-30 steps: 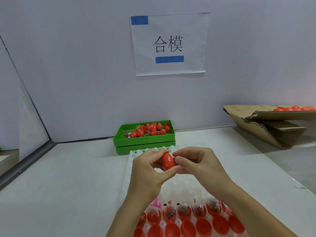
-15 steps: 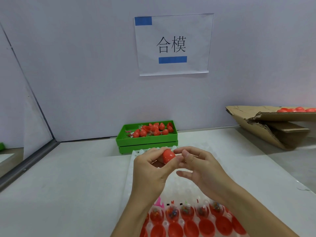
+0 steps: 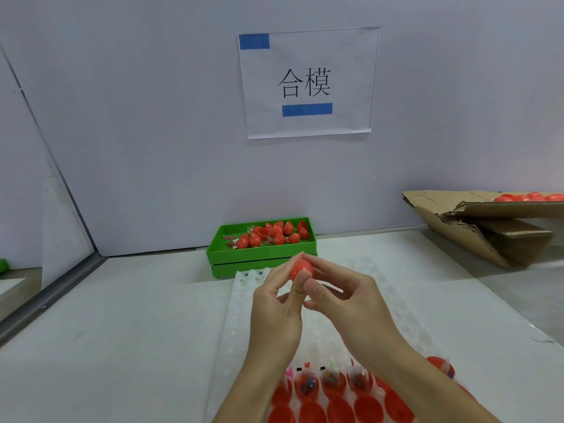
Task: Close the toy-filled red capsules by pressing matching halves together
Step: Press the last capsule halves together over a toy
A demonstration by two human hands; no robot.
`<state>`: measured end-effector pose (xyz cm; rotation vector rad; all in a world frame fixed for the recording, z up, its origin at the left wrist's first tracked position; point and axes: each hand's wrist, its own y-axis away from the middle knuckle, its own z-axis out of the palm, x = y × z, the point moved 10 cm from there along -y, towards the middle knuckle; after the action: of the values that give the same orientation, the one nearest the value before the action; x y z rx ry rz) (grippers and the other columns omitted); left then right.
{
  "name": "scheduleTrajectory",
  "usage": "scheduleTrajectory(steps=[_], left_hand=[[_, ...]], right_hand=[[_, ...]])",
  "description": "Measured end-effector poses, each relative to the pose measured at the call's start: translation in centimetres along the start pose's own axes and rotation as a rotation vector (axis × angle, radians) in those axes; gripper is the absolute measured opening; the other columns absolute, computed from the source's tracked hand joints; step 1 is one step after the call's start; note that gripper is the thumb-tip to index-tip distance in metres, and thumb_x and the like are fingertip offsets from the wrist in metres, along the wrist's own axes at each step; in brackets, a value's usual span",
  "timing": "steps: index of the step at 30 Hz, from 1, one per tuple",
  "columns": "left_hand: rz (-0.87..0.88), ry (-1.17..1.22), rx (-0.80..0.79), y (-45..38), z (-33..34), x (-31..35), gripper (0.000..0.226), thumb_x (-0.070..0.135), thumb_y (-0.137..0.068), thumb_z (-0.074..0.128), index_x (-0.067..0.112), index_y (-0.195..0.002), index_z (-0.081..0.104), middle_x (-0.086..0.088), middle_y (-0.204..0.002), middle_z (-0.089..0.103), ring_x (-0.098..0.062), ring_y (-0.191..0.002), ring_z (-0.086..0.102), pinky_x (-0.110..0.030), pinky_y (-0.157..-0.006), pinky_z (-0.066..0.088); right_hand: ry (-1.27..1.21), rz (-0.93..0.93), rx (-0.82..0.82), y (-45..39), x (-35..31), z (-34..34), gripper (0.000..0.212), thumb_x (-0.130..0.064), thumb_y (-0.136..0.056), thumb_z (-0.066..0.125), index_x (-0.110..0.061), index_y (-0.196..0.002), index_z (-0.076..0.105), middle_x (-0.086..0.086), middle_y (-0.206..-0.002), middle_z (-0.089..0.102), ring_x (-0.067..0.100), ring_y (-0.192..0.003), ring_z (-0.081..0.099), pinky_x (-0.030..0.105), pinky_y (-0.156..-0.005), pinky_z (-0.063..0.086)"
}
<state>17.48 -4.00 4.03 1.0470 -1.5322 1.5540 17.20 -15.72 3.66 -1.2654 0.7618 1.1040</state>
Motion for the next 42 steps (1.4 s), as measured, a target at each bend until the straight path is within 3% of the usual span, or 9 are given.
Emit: scheduleTrajectory(steps=[9, 12, 15, 21, 27, 30, 33, 38, 42], left_hand=[[0.003, -0.176, -0.096, 0.2, 1.3, -0.3, 0.037, 0.052, -0.094, 0.028, 0.045, -0.11, 0.06, 0.022, -0.109, 0.064, -0.005, -0.116, 0.056, -0.023, -0.099, 0.045], [0.015, -0.184, -0.143, 0.1, 1.4, 0.5, 0.028, 0.05, -0.093, 0.037, 0.052, -0.113, 0.057, 0.03, -0.11, 0.063, 0.004, -0.111, 0.057, -0.012, -0.09, 0.048], [0.186, -0.302, -0.183, 0.2, 0.9, 2.1, 0.051, 0.012, -0.095, 0.064, 0.042, -0.134, 0.05, 0.024, -0.129, 0.055, 0.006, -0.121, 0.051, -0.008, -0.085, 0.048], [0.42, -0.465, -0.103, 0.7, 0.7, 3.9, 0.051, -0.006, -0.08, 0.074, 0.03, -0.116, 0.071, 0.013, -0.109, 0.066, -0.006, -0.108, 0.059, -0.02, -0.09, 0.05], [0.331, -0.389, -0.125, 0.6, 0.9, 3.4, 0.053, -0.012, -0.078, 0.068, 0.029, -0.109, 0.074, 0.018, -0.108, 0.067, -0.004, -0.112, 0.058, -0.013, -0.089, 0.046], [0.131, -0.152, -0.286, 0.4, 1.5, 1.9, 0.051, 0.019, -0.077, 0.08, 0.031, -0.125, 0.066, 0.019, -0.13, 0.061, -0.001, -0.125, 0.054, -0.021, -0.1, 0.048], [-0.007, -0.01, -0.283, 0.4, 1.5, 1.1, 0.052, 0.043, -0.077, 0.081, 0.036, -0.125, 0.062, 0.019, -0.127, 0.066, -0.002, -0.12, 0.06, -0.023, -0.099, 0.051], [-0.033, -0.125, -0.197, 0.3, 1.3, 0.6, 0.042, 0.032, -0.081, 0.072, 0.023, -0.121, 0.07, 0.01, -0.119, 0.071, -0.001, -0.114, 0.064, -0.029, -0.101, 0.051], [-0.01, -0.068, -0.169, 0.5, 1.4, 1.1, 0.028, 0.008, -0.087, 0.072, 0.027, -0.107, 0.074, 0.01, -0.114, 0.073, 0.003, -0.11, 0.064, -0.018, -0.097, 0.05]], right_hand=[[0.085, -0.025, 0.056, -0.3, -0.5, -1.5, 0.043, -0.021, -0.07, 0.082, -0.031, -0.11, 0.071, -0.011, -0.093, 0.078, 0.008, -0.09, 0.075, 0.016, -0.078, 0.057], [0.074, -0.012, 0.067, -0.5, -0.6, -2.1, 0.04, -0.027, -0.067, 0.084, -0.027, -0.106, 0.075, -0.005, -0.094, 0.078, 0.014, -0.088, 0.076, 0.02, -0.073, 0.058], [0.058, 0.04, 0.058, -0.6, -0.2, -2.7, 0.044, -0.041, -0.057, 0.085, -0.03, -0.099, 0.077, -0.003, -0.096, 0.077, 0.018, -0.091, 0.075, 0.027, -0.075, 0.059], [0.054, 0.122, -0.086, -0.6, 1.1, -1.2, 0.023, -0.026, -0.072, 0.087, -0.021, -0.093, 0.078, 0.006, -0.093, 0.076, 0.021, -0.09, 0.073, 0.031, -0.08, 0.059], [-0.15, 0.216, -0.144, -0.3, 2.1, -0.5, 0.031, -0.02, -0.076, 0.072, 0.003, -0.096, 0.076, 0.032, -0.094, 0.067, 0.033, -0.09, 0.07, 0.036, -0.081, 0.059], [-0.172, 0.219, -0.081, -0.5, 2.2, -1.2, 0.026, -0.021, -0.072, 0.074, 0.0, -0.087, 0.078, 0.019, -0.081, 0.07, 0.027, -0.078, 0.071, 0.029, -0.071, 0.058], [-0.137, 0.205, -0.073, -0.6, 2.3, -1.2, 0.015, -0.015, -0.079, 0.072, -0.002, -0.084, 0.078, 0.013, -0.077, 0.07, 0.024, -0.073, 0.068, 0.026, -0.068, 0.056], [-0.034, 0.157, -0.071, -0.5, 2.2, -1.1, 0.023, 0.001, -0.092, 0.062, -0.006, -0.078, 0.078, 0.011, -0.069, 0.064, 0.021, -0.064, 0.059, 0.027, -0.064, 0.052], [-0.066, 0.135, -0.078, -0.7, 1.9, -1.1, 0.035, 0.009, -0.09, 0.06, -0.011, -0.068, 0.077, 0.003, -0.061, 0.061, 0.017, -0.058, 0.055, 0.025, -0.058, 0.049]])
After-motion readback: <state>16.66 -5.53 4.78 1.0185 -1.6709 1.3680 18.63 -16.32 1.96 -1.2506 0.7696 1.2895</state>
